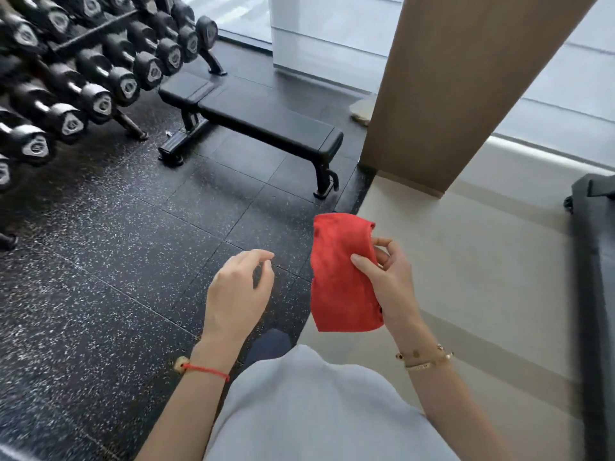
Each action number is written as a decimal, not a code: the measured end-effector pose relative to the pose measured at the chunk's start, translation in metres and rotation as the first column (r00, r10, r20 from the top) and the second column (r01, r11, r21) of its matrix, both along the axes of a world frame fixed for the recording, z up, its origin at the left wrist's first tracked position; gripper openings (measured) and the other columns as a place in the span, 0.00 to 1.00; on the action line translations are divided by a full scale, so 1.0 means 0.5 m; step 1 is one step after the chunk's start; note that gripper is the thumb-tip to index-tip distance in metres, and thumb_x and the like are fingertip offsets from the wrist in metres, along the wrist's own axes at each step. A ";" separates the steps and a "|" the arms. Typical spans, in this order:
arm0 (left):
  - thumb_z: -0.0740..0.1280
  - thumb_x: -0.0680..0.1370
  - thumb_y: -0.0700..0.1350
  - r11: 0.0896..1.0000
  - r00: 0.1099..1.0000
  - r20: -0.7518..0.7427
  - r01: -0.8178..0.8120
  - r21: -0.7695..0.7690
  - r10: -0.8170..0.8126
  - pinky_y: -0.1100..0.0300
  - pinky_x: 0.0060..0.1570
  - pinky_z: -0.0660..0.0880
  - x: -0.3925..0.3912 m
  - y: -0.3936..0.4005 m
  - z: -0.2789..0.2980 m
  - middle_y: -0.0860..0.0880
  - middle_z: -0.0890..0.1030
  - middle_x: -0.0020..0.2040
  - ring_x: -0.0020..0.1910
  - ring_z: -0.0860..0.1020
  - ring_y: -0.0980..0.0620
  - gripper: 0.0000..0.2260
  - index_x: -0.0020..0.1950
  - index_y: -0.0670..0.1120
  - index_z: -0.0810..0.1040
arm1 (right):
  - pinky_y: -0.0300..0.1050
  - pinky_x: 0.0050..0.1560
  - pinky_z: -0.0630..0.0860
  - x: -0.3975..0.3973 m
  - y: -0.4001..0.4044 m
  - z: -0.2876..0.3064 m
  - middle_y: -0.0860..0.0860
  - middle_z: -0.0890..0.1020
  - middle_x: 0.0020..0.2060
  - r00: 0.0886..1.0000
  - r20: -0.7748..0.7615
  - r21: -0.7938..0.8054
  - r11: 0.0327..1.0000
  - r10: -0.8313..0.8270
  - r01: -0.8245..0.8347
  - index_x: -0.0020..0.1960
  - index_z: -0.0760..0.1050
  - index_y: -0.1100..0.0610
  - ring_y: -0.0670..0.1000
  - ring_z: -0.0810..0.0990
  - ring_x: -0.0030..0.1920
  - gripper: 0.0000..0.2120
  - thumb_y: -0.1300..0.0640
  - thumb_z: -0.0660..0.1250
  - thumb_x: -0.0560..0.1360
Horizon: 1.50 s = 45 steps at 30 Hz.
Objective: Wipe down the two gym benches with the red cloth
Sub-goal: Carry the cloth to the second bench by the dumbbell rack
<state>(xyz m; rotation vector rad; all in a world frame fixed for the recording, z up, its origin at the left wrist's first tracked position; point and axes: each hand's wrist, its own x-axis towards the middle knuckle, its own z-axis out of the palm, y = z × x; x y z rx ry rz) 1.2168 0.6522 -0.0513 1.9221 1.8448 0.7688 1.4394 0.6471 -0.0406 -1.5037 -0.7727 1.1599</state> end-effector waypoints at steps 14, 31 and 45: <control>0.64 0.80 0.44 1.000 1.000 -0.006 -0.011 -0.020 0.011 0.53 0.55 0.76 0.009 0.514 -0.020 0.52 0.83 0.53 0.54 0.80 0.51 0.09 0.57 0.48 0.81 | 0.61 0.52 0.77 -0.005 0.510 -0.061 0.63 0.83 0.48 1.000 -0.014 -0.030 0.999 0.017 -0.017 0.53 0.72 0.62 0.56 0.80 0.45 0.12 0.69 0.71 0.72; 0.63 0.80 0.45 0.997 0.996 -0.054 0.076 -0.011 -0.076 0.57 0.55 0.77 -0.088 1.109 0.021 0.54 0.83 0.53 0.52 0.80 0.54 0.09 0.57 0.49 0.81 | 0.57 0.53 0.78 -0.077 1.081 -0.051 0.55 0.85 0.47 0.992 -0.001 -0.067 0.990 -0.128 0.128 0.53 0.73 0.58 0.54 0.83 0.46 0.13 0.65 0.73 0.72; 0.65 0.79 0.44 0.988 0.984 -0.107 0.140 -0.063 -0.146 0.55 0.58 0.75 -0.018 1.569 -0.072 0.52 0.83 0.55 0.55 0.79 0.52 0.11 0.60 0.48 0.80 | 0.34 0.39 0.77 -0.006 1.522 -0.165 0.51 0.83 0.42 0.980 -0.007 -0.120 0.974 -0.197 0.195 0.48 0.72 0.54 0.40 0.81 0.37 0.13 0.68 0.71 0.72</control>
